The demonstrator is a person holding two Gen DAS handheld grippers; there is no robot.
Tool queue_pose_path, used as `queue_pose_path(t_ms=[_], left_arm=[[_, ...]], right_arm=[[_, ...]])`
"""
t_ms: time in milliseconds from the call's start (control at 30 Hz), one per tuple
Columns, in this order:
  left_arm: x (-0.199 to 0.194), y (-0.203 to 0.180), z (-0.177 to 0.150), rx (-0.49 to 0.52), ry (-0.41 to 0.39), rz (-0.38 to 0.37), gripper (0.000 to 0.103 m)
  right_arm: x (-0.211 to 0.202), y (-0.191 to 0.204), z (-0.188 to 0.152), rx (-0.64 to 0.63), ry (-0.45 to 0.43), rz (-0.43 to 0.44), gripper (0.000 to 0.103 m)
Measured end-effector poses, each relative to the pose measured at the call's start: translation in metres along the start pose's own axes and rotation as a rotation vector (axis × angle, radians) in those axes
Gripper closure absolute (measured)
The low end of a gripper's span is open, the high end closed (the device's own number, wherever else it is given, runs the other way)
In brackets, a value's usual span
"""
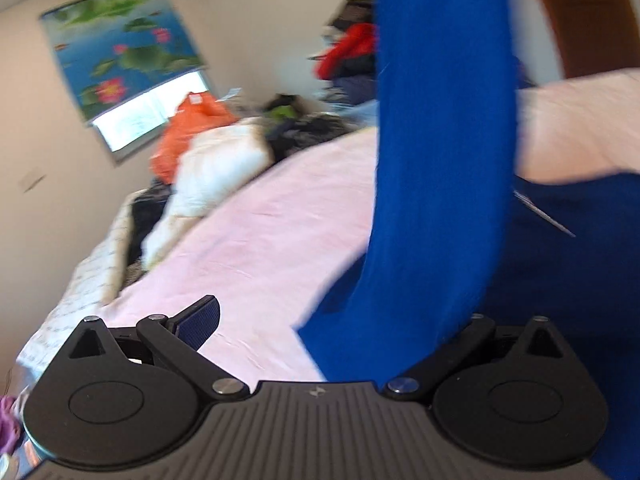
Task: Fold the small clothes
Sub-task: 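Lay the second sleeve on the body and open the right tool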
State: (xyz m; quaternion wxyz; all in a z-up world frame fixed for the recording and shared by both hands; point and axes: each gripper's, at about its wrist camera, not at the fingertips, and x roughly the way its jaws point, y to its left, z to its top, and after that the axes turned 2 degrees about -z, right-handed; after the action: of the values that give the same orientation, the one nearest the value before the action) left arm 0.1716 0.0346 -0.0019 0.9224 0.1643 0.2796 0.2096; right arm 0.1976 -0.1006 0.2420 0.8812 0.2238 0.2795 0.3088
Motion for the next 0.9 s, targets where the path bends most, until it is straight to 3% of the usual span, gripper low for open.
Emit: queue_pose_path(t_ms=[133, 267, 467, 533, 600, 767, 900], left_arm=[[0.041, 0.039, 0.022, -0.110, 0.056, 0.097, 0.000], [0.058, 0.057, 0.022, -0.158, 0.100, 0.049, 0.000], [0.057, 0.013, -0.005, -0.032, 0.147, -0.066, 0.000], [0.056, 0.004, -0.010, -0.004, 0.150, -0.073, 0.000], [0.055, 0.002, -0.011, -0.005, 0.153, -0.072, 0.000], [0.055, 0.012, -0.010, -0.025, 0.154, -0.098, 0.000], [0.061, 0.007, -0.019, 0.033, 0.198, -0.120, 0.000]], right_arm=[[-0.029, -0.017, 0.020, 0.000, -0.092, -0.026, 0.094], [-0.052, -0.080, 0.006, 0.061, -0.114, -0.162, 0.094], [-0.064, -0.202, -0.076, 0.267, -0.039, -0.387, 0.094], [-0.071, -0.228, -0.100, 0.332, -0.006, -0.411, 0.094], [-0.082, -0.235, -0.120, 0.350, 0.001, -0.423, 0.094], [-0.108, -0.239, -0.127, 0.358, -0.067, -0.404, 0.094], [-0.101, -0.261, -0.142, 0.410, 0.011, -0.442, 0.087]])
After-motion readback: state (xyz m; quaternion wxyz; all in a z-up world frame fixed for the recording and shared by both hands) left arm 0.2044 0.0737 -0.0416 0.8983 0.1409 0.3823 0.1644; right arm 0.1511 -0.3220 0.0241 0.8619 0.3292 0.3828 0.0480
